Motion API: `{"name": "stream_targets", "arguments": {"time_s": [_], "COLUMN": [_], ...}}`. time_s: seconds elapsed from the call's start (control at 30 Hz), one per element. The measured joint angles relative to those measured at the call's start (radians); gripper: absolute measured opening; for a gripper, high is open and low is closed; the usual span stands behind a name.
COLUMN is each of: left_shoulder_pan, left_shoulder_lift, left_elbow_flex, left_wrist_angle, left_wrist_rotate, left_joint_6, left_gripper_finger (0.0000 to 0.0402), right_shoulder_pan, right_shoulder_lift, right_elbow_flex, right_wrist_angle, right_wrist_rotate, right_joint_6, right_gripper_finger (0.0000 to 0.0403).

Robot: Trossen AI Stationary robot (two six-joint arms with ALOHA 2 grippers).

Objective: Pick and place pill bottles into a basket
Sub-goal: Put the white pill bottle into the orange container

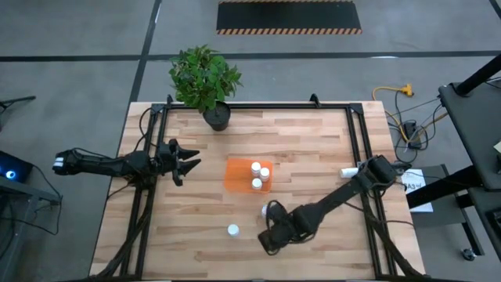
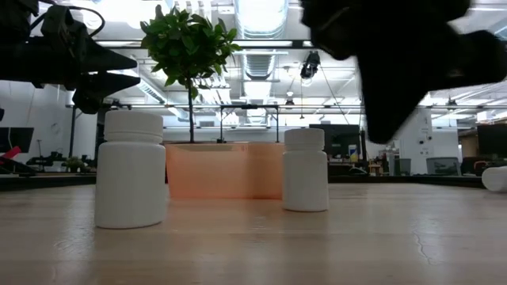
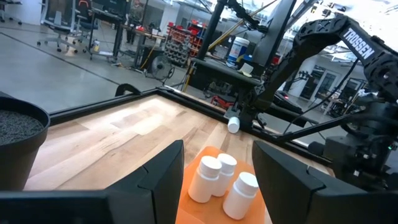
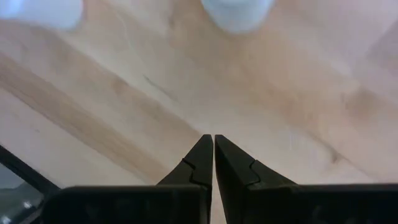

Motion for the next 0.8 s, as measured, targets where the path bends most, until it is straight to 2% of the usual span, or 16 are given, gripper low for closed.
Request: {"name": "stream_targets", "arguments": {"time_s": [0.2, 0.4, 0.53, 0.8], "left_shoulder_pan": [0.0, 0.0, 0.0, 0.0], "left_shoulder_lift": [0.003, 0.004, 0.004, 0.004], "left_elbow_flex": [0.0, 0.0, 0.0, 0.0], "left_wrist_angle": [0.0, 0.0, 0.0, 0.0], "left_wrist_rotate": [0.0, 0.0, 0.0, 0.0], "left_joint_6": [0.0, 0.0, 0.0, 0.0], "left_gripper_finger": [0.0173, 0.0173, 0.0173, 0.0173], "right_shoulder_pan": [-0.062, -0.104, -0.121, -0.143], "right_shoulder_lift": [0.032, 0.0, -0.09, -0.346], "right_elbow_flex": [0.102, 0.11, 0.03, -0.246], "right_wrist_angle": [-0.075, -0.214, -0.27, -0.267], "right_wrist_rotate": [-0.004, -0.006, -0.006, -0.007], "right_joint_6": [-0.139, -0.339, -0.455, -0.65], "right_gripper_finger": [0.0009, 0.0009, 0.0009, 0.0009]}}
